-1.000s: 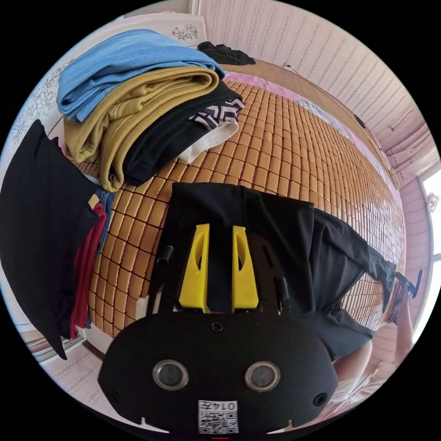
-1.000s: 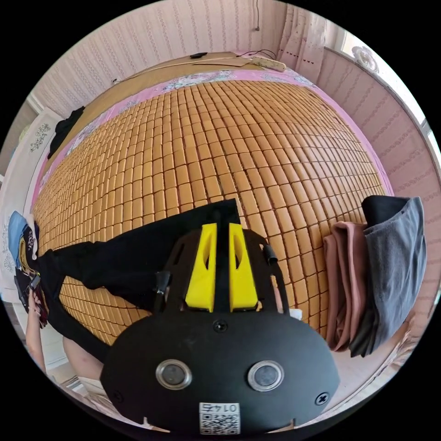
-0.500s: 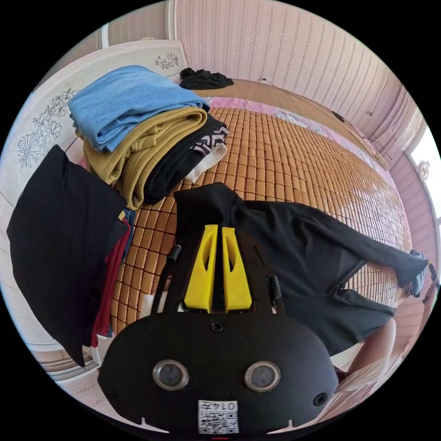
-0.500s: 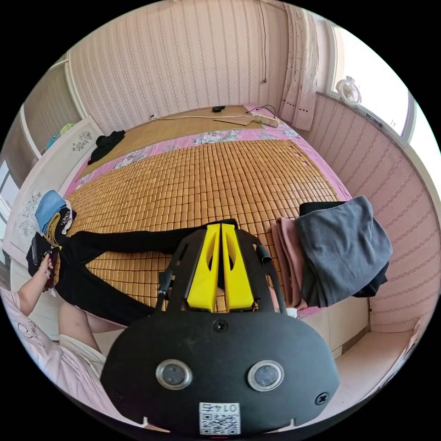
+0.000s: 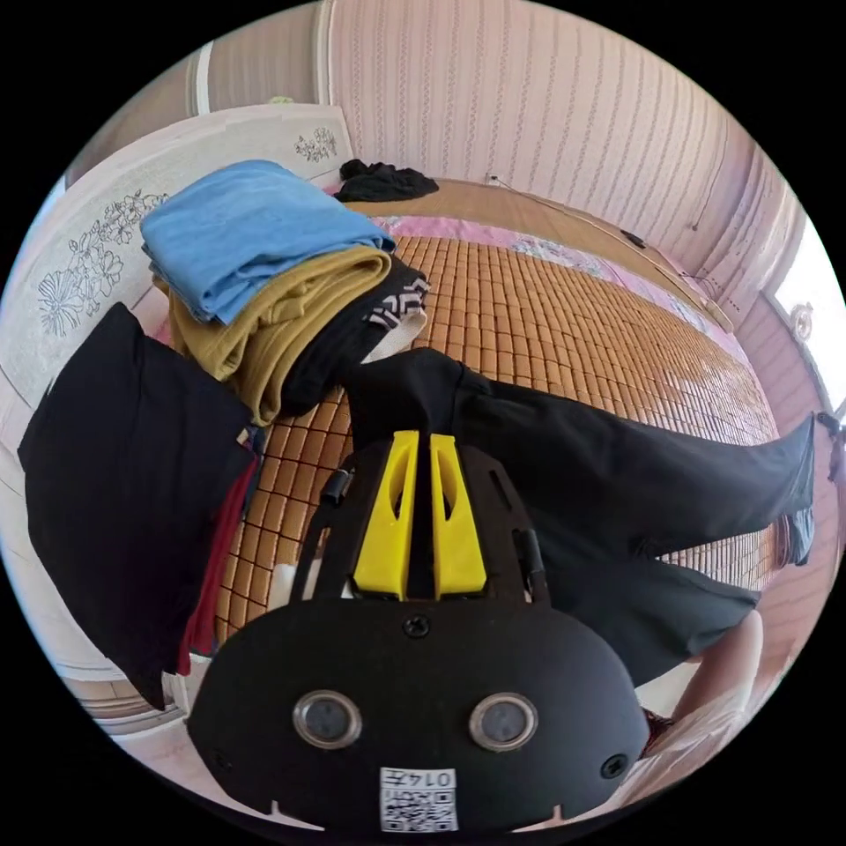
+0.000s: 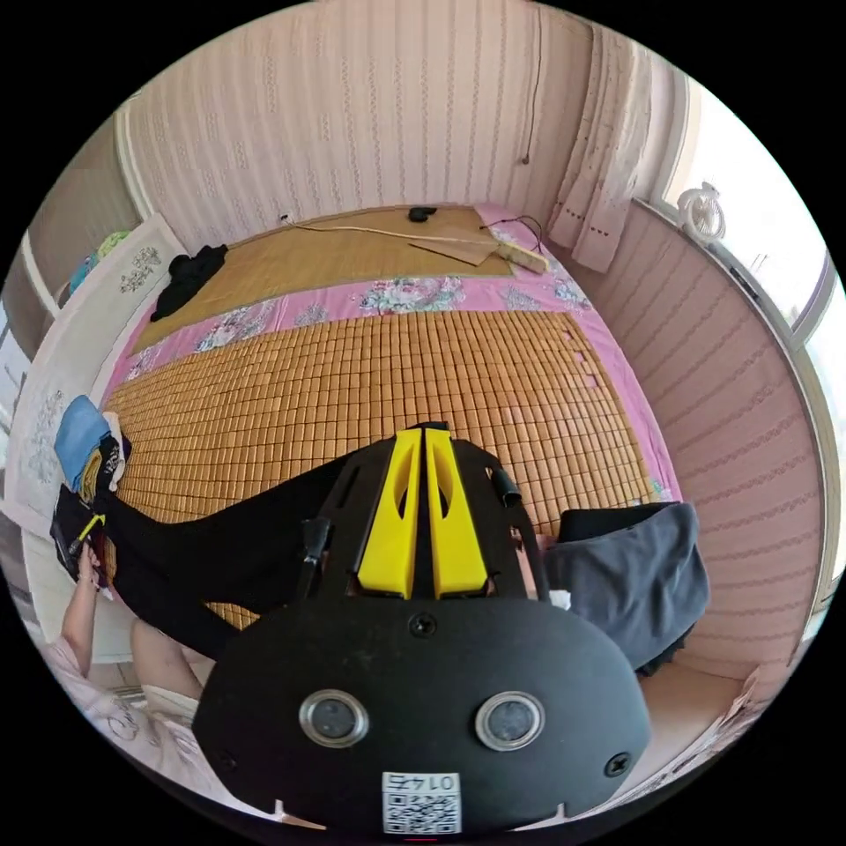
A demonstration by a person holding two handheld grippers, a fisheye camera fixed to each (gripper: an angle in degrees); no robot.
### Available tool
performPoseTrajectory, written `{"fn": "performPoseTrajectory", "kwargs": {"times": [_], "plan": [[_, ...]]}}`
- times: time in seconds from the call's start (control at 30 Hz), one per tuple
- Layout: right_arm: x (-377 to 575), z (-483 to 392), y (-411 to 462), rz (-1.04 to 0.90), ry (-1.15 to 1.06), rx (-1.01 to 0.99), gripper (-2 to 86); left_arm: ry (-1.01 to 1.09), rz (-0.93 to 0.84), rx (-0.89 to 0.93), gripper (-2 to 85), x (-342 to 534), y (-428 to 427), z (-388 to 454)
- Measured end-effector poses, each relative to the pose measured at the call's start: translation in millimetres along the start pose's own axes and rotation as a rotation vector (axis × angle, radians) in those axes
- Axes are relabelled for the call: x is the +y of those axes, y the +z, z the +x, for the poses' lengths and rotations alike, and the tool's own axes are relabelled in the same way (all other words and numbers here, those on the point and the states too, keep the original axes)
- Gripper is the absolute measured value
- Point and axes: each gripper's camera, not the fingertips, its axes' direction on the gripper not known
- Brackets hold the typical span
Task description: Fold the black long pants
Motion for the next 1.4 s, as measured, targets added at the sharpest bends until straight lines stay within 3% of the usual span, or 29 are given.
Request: {"fn": "performPoseTrajectory", "kwargs": {"times": [0.1, 0.2, 0.43, 0.7, 0.87, 0.97, 1.1, 1.4], "plan": [[-9.2, 15.7, 83.0, -0.148, 0.157, -0.021, 5.2, -0.074, -0.065, -0.004, 2.8, 4.5, 25.8, -4.0], [15.2, 21.8, 114.6, -0.151, 0.177, -0.087, 6.2, -0.099, -0.066, 0.014, 4.1, 7.0, 30.2, -6.2], [141.4, 77.3, 101.9, -0.188, 0.135, -0.169, 6.7, -0.12, 0.019, 0.087, 4.0, 29.3, -5.9, -27.4], [353.8, 184.7, 82.6, -0.252, 0.601, -0.178, 9.1, -0.245, -0.067, 0.137, 6.7, 129.3, -53.8, -60.8], [391.6, 214.1, 108.3, -0.152, 0.77, -0.231, 11.3, -0.434, -0.076, 0.2, 12.3, 177.9, -55.7, -71.6], [401.1, 226.8, 138.8, -0.137, 0.882, -0.364, 7.6, -0.463, -0.161, 0.226, 13.3, 185.2, -44.6, -67.4], [408.3, 223.3, 138.5, -0.151, 0.864, -0.316, 1.8, -0.472, -0.139, 0.245, 11.6, 180.0, -55.3, -57.0], [429.5, 220.6, 76.1, 0.013, 0.748, -0.402, 0.9, -0.28, -0.103, 0.265, 9.9, 155.7, -74.1, -5.0]]}}
